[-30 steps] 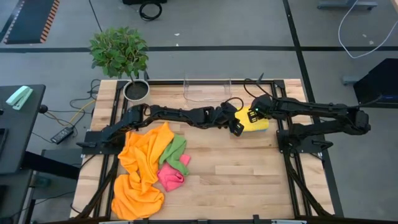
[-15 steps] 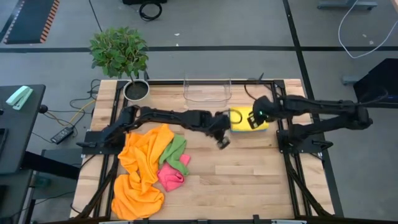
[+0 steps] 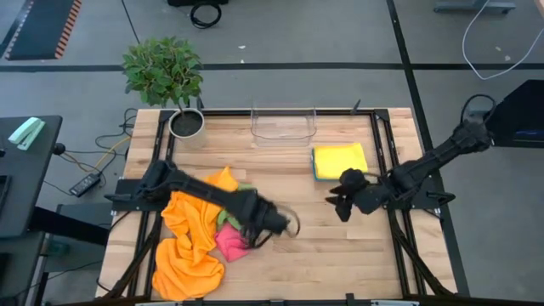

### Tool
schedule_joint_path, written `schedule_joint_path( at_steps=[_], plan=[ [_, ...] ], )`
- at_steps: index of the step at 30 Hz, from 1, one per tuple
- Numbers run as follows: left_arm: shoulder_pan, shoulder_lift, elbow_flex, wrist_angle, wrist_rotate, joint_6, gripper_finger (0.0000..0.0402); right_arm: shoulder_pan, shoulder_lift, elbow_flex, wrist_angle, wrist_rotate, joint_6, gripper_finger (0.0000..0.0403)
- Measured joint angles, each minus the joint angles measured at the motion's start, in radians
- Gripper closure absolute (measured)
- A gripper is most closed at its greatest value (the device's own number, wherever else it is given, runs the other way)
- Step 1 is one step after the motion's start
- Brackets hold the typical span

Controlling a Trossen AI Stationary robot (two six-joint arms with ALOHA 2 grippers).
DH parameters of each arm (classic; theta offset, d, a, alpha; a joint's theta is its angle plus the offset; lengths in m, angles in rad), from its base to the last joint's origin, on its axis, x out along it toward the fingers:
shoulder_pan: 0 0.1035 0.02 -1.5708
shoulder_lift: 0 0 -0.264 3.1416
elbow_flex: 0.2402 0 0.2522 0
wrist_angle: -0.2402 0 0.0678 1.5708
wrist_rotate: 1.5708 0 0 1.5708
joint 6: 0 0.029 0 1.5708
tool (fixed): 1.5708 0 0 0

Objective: Fold microfiber towels
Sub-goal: Fold the pink towel

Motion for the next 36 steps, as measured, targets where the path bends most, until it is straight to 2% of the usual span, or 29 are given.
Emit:
schedule_joint_path(
  at_steps=[3,6,11,14,17,22,25,28,32,36],
  plan=[
    [-0.062,0.001,-0.028,0.027,-0.005,0.102,0.0163,0.028,0.037,0.0,0.069,0.002,-0.065,0.0224],
    [-0.092,0.001,-0.061,0.057,-0.008,0.079,0.014,0.049,0.073,0.0,0.097,-0.012,-0.055,0.0224],
    [-0.099,0.001,-0.088,0.053,-0.031,-0.038,0.0142,0.069,0.129,0.0,0.118,-0.022,0.045,0.0224],
    [-0.119,-0.069,-0.154,0.071,-0.126,-0.089,0.0153,0.073,0.182,-0.001,0.166,-0.009,0.176,0.0224],
    [-0.133,-0.216,-0.302,0.153,-0.196,-0.146,0.0162,0.041,0.277,-0.002,0.277,0.01,0.241,0.0224],
    [-0.105,-0.443,-0.661,0.437,-0.143,-0.246,0.0174,-0.071,0.48,0.013,0.608,-0.064,0.216,0.0224],
    [-0.1,-0.519,-0.82,0.582,-0.119,-0.299,0.0182,-0.132,0.607,0.085,0.648,-0.086,0.212,0.0224],
    [-0.111,-0.566,-0.907,0.668,-0.107,-0.323,0.0187,-0.186,0.742,0.19,0.646,-0.108,0.187,0.0224],
    [-0.131,-0.588,-0.953,0.679,-0.107,-0.296,0.0192,-0.243,0.924,0.365,0.62,-0.149,0.137,0.0224],
    [-0.16,-0.594,-0.957,0.659,-0.091,-0.291,0.0193,-0.275,1.051,0.489,0.554,-0.238,0.18,0.0224]
  ],
)
